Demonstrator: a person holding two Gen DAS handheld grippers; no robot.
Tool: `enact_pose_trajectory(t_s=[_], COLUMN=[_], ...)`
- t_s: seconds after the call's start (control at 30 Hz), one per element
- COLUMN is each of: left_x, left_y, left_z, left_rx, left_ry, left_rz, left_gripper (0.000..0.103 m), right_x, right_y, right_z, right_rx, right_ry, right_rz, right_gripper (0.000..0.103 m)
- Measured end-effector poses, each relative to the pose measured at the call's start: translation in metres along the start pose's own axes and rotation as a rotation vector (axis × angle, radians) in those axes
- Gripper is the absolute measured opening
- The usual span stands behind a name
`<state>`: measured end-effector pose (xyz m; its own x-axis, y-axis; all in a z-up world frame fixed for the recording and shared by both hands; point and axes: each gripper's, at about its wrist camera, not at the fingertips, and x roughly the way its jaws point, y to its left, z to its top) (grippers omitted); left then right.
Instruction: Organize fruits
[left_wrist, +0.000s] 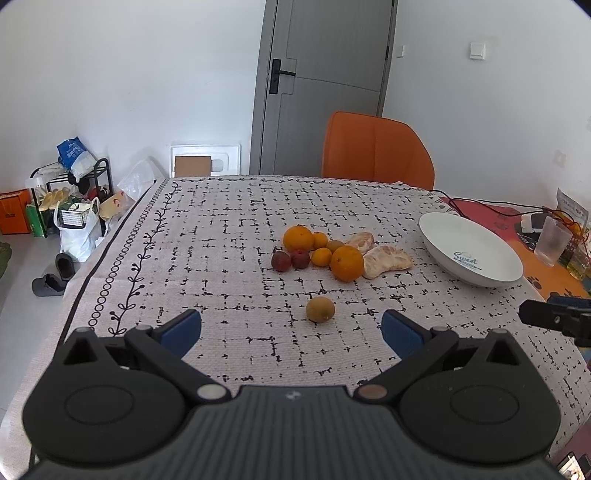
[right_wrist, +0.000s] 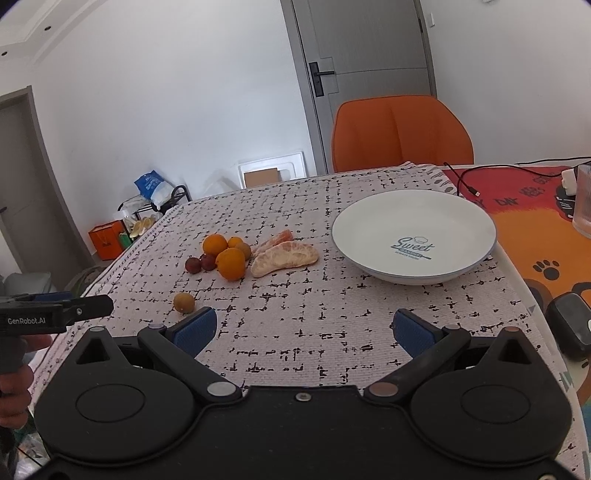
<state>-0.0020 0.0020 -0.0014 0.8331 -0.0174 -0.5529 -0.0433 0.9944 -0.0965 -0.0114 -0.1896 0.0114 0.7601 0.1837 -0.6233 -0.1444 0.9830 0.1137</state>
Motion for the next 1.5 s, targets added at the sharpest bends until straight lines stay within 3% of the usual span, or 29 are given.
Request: enact_pose_trajectory(t_s=[0.3,0.53,0.9,1.23,1.33,1.4,1.5], left_x=[0.008,0.029,0.062,0.088,0.097,0.103,0.105], left_y=[0.003,0.003,-0.002,-0.004,-0.005,-0.005,-0.004], left_z=[0.001,-0.001,-0.002,-0.001,-0.002,-0.005,-0.005], left_rx=[-0.014,-0.021,-0.018,-0.01,-0.007,-0.001,0.004], left_ry=[-0.04,-0.022,0.018,0.055,0.077,0.091,0.087], left_rz=[-0.011,-0.037,-0.066,-0.084,-0.094,-0.095,-0.09], left_gripper=[0.103,0.1,0.071,0.051,0.041,0.027,0.026], right_x=[0.012,0.027,0.052,0.076,0.084,0.09,0.1], right_y=[-0.001,-0.007,-0.007,-0.003,-0.001,0.001,0.006], right_z=[-0.004,-0.007,-0.002,0.005,0.009,0.011,0.016], right_rx=[-0.001,0.034,0.019,0.0,-0.01,-0.022,-0.05], right_ry=[0.006,0.031,0.032,0.047,0.051,0.052,0.063], right_rz=[0.023,0.046,0.07,0.079,0.079,0.077,0.07], right_gripper=[0.103,0.103,0.103,0.097,0.097,0.097,0.097])
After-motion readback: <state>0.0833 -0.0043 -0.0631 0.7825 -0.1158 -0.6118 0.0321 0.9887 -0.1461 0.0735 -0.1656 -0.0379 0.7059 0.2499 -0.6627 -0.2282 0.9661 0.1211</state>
